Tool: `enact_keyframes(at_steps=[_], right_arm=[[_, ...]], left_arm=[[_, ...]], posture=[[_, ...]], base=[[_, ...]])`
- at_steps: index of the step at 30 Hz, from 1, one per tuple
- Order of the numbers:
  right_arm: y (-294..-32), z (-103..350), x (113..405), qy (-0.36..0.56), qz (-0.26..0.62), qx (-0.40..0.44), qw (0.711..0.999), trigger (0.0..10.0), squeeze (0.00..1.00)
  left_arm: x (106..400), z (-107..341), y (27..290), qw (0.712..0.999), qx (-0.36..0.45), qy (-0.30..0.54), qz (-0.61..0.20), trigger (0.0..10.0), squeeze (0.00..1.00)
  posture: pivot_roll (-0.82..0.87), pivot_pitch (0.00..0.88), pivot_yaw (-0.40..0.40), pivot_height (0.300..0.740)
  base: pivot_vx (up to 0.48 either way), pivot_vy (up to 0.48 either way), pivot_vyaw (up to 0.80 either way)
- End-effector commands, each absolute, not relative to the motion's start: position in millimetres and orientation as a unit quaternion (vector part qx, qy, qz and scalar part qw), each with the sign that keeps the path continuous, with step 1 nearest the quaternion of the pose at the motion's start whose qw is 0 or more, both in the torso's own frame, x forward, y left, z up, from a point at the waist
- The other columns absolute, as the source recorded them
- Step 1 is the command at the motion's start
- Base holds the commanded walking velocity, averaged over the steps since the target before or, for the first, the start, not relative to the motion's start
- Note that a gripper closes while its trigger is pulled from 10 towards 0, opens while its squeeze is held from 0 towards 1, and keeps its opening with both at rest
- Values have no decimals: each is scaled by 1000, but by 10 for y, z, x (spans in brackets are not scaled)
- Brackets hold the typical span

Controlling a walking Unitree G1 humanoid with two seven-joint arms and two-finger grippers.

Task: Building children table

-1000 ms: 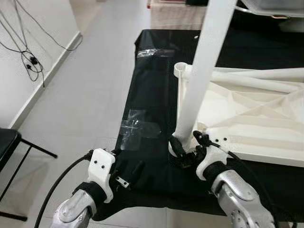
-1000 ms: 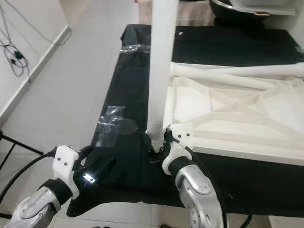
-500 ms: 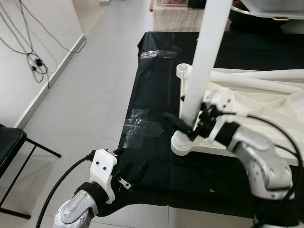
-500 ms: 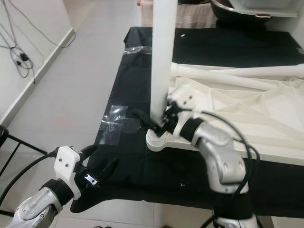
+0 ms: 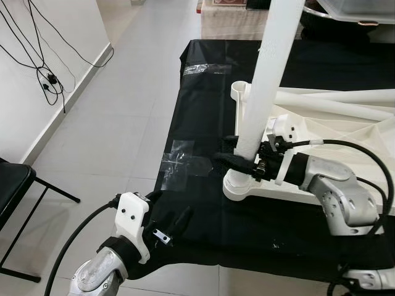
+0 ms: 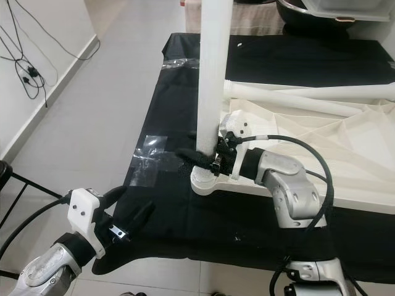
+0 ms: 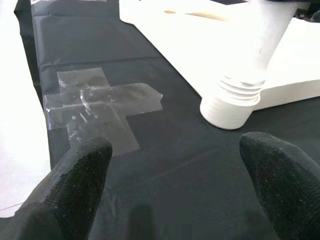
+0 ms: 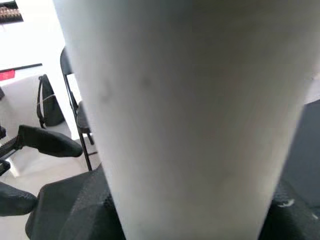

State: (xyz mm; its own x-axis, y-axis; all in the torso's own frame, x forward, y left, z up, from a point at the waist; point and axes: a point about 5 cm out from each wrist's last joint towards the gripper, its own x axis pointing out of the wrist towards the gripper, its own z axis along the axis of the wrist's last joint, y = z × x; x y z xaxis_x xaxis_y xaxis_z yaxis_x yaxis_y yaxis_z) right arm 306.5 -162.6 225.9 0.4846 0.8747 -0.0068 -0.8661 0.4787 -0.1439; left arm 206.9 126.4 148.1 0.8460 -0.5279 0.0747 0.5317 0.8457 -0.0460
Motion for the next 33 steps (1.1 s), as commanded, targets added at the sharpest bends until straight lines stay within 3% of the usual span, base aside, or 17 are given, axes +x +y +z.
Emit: enact_keyframes(at_steps=[1,7,8,10,11,13,16,22,23,33], right_arm=[[-1596,2137,3026,-15,515,-52,856,0,0],[-1561,2075,2979,-21,470,-37,881,0,0],[-1498,2003,2923,-16,425,-32,904,0,0],[-1468,1832,2865,0,205,-55,977,0,0],[-1449,1759,2739,7,127,-61,990,0,0],[-1439,1724,2658,11,86,-63,994,0,0],[-1163,1615,2464,24,129,-44,990,0,0],[-1213,1627,2542,11,127,-45,991,0,0],[-1212,1630,2554,5,129,-44,991,10000,0],[-1123,1633,2488,-6,118,-28,993,10000,0]], left_arm=[[2051,1478,1262,960,-39,-32,-275,10000,0],[2062,1459,1260,960,-39,-31,-277,10000,0],[2067,1451,1262,960,-39,-30,-277,10000,0],[2076,1436,1276,960,-37,-28,-277,10000,0],[2080,1433,1280,960,-37,-28,-277,10000,0],[2086,1432,1285,960,-36,-27,-277,10000,0],[2106,1419,1297,960,-35,-25,-277,10000,0],[2137,1405,1296,960,-34,-23,-277,10000,0],[2146,1402,1299,962,-33,-23,-272,10000,0],[2181,1394,1330,969,-36,-26,-243,10000,0]], posture=[[23,218,6,740],[9,196,0,740],[7,191,0,740],[-2,186,8,740],[-4,185,9,740],[-4,183,17,740],[-13,173,30,740],[-11,160,26,740],[-13,159,24,740],[-13,162,20,740]], base=[[0,0,0],[0,0,0],[0,0,0],[0,0,0],[0,0,0],[0,0,0],[0,0,0],[0,0,0],[0,0,0],[0,0,0]])
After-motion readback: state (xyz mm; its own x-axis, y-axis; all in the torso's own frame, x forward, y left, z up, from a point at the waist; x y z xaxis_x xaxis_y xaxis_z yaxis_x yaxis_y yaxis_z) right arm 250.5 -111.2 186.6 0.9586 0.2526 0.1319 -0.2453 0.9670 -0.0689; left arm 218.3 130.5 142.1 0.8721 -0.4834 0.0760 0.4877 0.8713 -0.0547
